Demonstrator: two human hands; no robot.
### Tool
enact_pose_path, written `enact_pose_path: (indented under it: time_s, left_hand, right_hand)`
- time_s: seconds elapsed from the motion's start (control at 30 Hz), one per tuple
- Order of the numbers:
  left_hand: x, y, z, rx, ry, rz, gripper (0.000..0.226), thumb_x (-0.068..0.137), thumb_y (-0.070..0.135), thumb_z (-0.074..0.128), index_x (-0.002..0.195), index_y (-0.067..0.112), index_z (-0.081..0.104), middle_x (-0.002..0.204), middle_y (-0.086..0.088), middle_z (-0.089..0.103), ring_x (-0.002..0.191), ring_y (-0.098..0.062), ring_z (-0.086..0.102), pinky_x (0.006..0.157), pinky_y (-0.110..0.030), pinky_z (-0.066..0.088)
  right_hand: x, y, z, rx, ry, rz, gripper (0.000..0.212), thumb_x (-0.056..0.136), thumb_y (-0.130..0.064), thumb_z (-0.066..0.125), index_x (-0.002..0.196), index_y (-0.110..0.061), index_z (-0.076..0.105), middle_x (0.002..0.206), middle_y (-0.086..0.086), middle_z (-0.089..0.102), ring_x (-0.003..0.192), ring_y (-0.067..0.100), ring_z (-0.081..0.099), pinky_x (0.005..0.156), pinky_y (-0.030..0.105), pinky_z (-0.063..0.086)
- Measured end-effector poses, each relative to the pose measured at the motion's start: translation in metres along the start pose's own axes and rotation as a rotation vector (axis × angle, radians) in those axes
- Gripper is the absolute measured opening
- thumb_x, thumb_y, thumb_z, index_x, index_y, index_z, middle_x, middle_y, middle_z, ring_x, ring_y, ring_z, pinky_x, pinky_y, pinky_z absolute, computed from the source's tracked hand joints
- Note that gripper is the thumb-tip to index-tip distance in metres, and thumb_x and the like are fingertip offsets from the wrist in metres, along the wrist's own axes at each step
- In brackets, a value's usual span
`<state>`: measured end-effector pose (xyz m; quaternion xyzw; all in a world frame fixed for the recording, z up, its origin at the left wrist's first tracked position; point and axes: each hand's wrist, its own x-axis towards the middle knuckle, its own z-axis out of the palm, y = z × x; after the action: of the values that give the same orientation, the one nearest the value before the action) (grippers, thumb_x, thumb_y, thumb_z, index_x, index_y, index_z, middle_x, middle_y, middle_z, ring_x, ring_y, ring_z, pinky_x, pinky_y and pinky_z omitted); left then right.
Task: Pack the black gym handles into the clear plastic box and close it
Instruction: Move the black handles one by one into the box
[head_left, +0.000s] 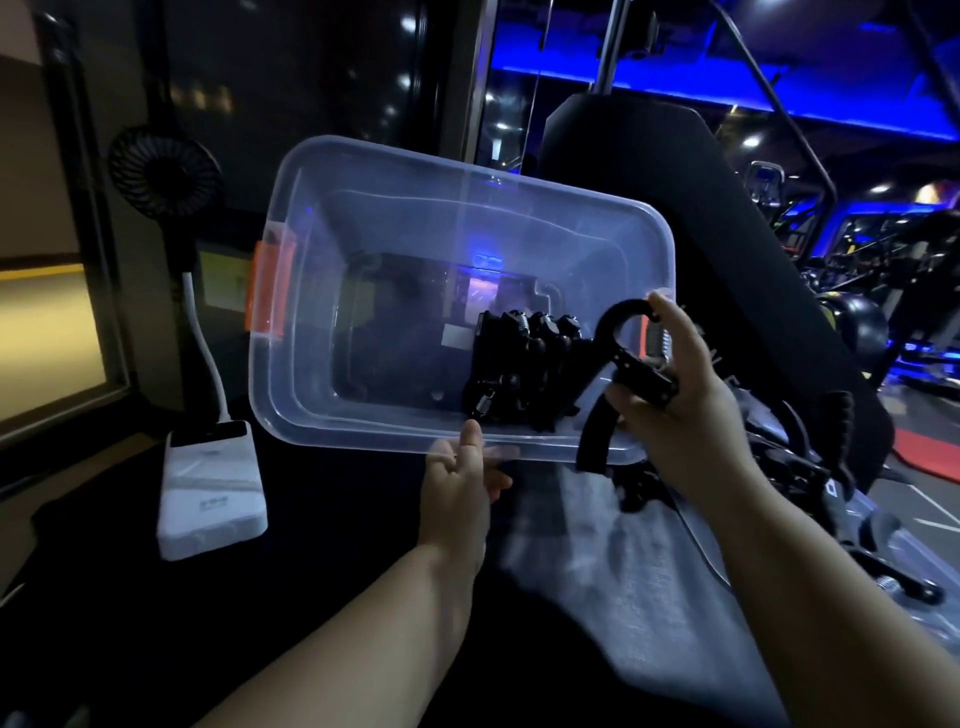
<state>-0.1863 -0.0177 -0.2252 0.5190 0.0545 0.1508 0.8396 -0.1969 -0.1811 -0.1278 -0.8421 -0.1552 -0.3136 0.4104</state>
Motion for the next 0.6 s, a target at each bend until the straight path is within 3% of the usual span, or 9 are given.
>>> enact_pose_path:
  time_s: [0.1,0.2,0.3,0.4,0.5,0.6]
  left_hand:
    - [0.003,-0.001,-0.001,-0.019,-0.01,0.016,0.035,0.097,0.04,0.042,0.106,0.007,0.048,0.082,-0.009,0.073,0.046,-0.006,0.05,0.05,-0.018,0.041]
    - [0.004,-0.002,0.0,-0.016,0.005,-0.014,0.043,0.097,0.041,0.043,0.109,0.001,0.052,0.083,-0.01,0.074,0.049,-0.008,0.051,0.05,-0.018,0.043]
    - [0.004,-0.001,0.002,-0.074,0.025,-0.017,0.03,0.098,0.036,0.044,0.1,0.006,0.049,0.071,-0.006,0.072,0.043,-0.008,0.048,0.046,-0.015,0.042]
    - [0.004,0.0,0.003,-0.089,0.043,0.009,0.023,0.098,0.031,0.045,0.093,0.009,0.047,0.059,-0.001,0.07,0.039,-0.007,0.046,0.043,-0.015,0.04]
    - [0.003,0.001,0.001,-0.096,0.047,0.001,0.018,0.097,0.029,0.047,0.09,0.012,0.05,0.059,0.0,0.07,0.039,-0.006,0.049,0.044,-0.015,0.042]
    - [0.002,0.003,0.0,-0.104,0.038,-0.014,0.018,0.096,0.032,0.049,0.089,0.016,0.052,0.062,0.0,0.071,0.044,-0.003,0.055,0.047,-0.015,0.045]
  right_hand:
    - [0.021,-0.007,0.026,-0.071,-0.043,0.036,0.079,0.083,-0.017,0.068,0.139,-0.053,0.027,0.089,0.004,0.065,0.07,0.026,0.061,0.059,0.022,0.044]
    - [0.041,-0.011,0.053,-0.114,-0.098,0.083,0.075,0.085,-0.021,0.065,0.144,-0.044,0.024,0.106,0.002,0.063,0.078,0.023,0.058,0.069,0.029,0.046]
    - [0.055,-0.012,0.076,-0.17,-0.137,0.071,0.073,0.087,-0.02,0.058,0.145,-0.045,0.02,0.117,0.005,0.061,0.083,0.025,0.054,0.07,0.028,0.041]
    - [0.063,-0.014,0.1,-0.267,-0.202,0.032,0.075,0.089,-0.018,0.057,0.149,-0.038,0.016,0.127,0.009,0.058,0.103,0.032,0.057,0.075,0.029,0.039]
    - [0.069,-0.012,0.123,-0.351,-0.251,-0.037,0.075,0.09,-0.017,0.056,0.151,-0.032,0.013,0.129,0.009,0.056,0.111,0.033,0.055,0.082,0.035,0.042]
    - [0.079,-0.008,0.141,-0.407,-0.28,-0.033,0.075,0.09,-0.02,0.056,0.151,-0.032,0.013,0.125,0.009,0.058,0.109,0.032,0.056,0.078,0.033,0.04]
